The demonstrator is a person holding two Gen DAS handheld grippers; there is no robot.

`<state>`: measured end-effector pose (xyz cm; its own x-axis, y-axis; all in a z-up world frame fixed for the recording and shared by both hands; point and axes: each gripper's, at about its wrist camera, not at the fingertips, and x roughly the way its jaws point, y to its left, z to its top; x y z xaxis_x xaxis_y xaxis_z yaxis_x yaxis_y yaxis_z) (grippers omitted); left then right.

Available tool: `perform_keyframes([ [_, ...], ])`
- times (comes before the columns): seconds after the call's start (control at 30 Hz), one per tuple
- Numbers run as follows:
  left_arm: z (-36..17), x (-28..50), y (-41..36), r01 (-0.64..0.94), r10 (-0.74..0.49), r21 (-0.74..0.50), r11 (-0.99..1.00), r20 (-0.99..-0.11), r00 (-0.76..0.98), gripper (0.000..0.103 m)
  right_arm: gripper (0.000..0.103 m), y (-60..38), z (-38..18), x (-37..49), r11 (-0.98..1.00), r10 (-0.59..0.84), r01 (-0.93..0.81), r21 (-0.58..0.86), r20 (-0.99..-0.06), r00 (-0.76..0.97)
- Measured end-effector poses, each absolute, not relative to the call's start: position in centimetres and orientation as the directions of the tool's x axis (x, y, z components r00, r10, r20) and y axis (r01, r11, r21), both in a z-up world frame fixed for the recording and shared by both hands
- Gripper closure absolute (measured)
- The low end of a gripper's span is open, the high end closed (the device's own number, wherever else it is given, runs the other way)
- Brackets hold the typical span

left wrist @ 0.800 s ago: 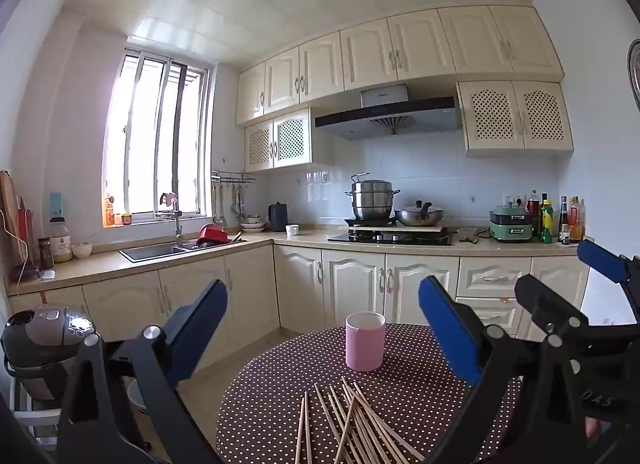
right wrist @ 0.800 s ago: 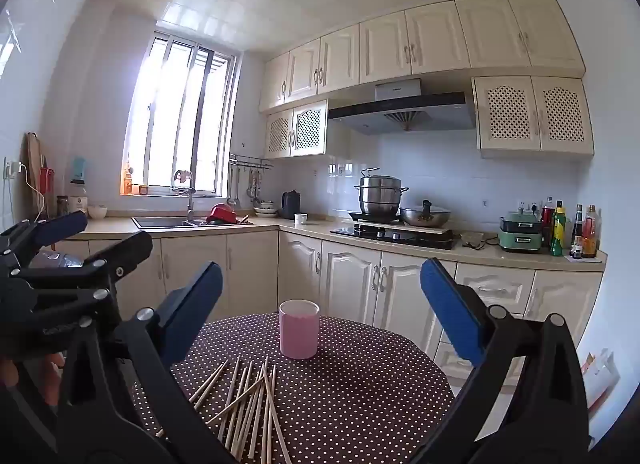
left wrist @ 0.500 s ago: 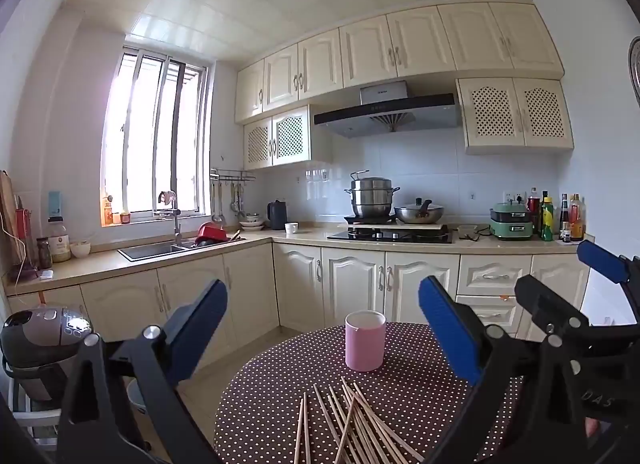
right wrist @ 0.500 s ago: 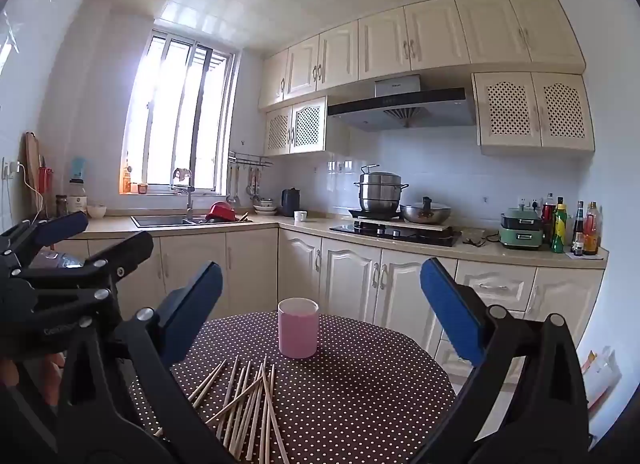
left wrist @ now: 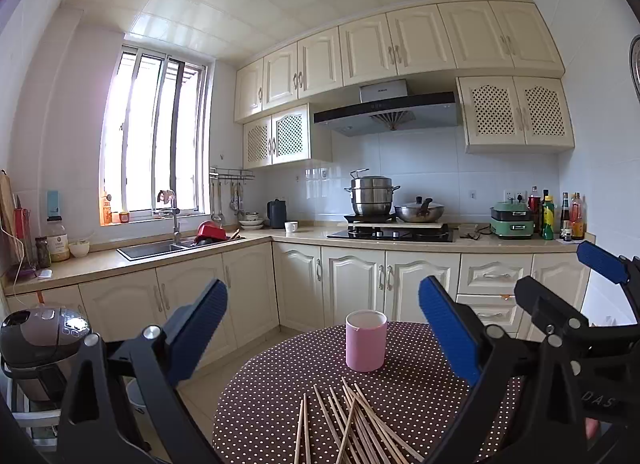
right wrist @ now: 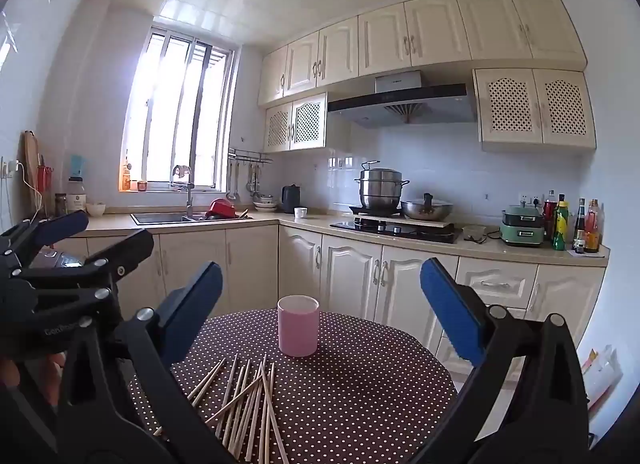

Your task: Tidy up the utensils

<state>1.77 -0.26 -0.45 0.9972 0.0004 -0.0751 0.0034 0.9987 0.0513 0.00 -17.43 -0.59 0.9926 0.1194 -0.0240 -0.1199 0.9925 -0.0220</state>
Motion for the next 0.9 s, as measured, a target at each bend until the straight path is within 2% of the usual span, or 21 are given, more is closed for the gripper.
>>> perform_keyframes([
  [0.9, -1.06, 2.38, -0.34, 0.005, 0.001, 0.061, 0.998, -0.084, 0.996, 0.008, 0.006, -17.49, -0.41, 0.07, 0.993, 0.117, -0.117, -0.012, -0.038, 0.992],
])
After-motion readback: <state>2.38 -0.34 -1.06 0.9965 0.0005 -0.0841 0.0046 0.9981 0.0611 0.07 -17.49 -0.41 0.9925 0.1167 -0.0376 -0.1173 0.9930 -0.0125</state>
